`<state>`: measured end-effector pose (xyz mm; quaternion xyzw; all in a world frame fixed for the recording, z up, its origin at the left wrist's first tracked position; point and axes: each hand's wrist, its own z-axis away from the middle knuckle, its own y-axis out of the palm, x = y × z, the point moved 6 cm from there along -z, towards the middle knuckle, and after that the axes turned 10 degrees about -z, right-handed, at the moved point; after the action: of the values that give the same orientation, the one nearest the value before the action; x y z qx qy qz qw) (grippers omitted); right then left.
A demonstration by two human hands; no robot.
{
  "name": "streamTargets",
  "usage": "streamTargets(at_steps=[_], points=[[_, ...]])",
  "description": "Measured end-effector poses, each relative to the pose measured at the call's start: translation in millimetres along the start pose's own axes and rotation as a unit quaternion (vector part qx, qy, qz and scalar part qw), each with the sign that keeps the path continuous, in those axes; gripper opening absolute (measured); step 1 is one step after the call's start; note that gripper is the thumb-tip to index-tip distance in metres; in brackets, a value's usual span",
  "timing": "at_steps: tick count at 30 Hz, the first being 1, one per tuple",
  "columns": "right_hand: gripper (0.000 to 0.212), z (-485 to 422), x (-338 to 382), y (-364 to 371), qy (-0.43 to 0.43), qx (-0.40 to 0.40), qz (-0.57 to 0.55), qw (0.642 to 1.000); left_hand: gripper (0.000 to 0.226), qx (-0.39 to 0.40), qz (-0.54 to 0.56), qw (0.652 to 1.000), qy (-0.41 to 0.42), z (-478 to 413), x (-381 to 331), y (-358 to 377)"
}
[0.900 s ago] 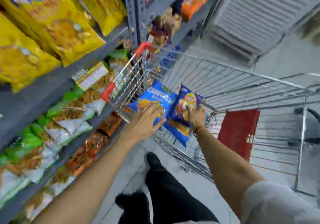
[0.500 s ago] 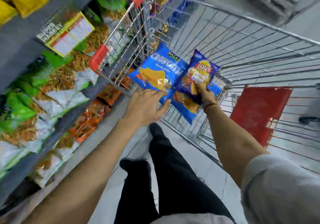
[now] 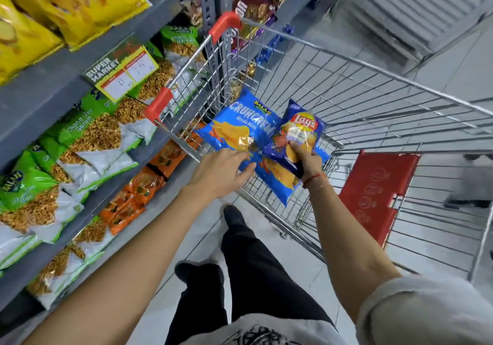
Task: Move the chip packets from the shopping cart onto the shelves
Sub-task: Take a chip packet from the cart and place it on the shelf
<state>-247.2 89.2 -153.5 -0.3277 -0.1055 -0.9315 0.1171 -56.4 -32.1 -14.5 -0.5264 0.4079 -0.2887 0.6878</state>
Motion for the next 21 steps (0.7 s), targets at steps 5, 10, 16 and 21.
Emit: streamTargets(at_steps=[5, 10, 16, 21], points=[[0.054, 55, 42, 34, -0.083, 0.062, 0.000, 0.995, 0.059, -0.054, 0.031, 0.998, -0.006, 6, 11, -48], [0.027, 135, 121, 109, -0.205, 0.174, -0.023, 0.963, 0.047, -0.199, 0.017, 0.979, -0.051, 28, 45, -153], [0.038, 286, 205, 197, -0.343, 0.301, -0.039, 0.889, 0.027, -0.424, -0.068, 0.898, -0.093, 111, 59, -319], [0.061, 433, 226, 264, -0.379, 0.437, -0.073, 0.813, 0.025, -0.551, -0.170, 0.810, -0.111, 210, 56, -428]])
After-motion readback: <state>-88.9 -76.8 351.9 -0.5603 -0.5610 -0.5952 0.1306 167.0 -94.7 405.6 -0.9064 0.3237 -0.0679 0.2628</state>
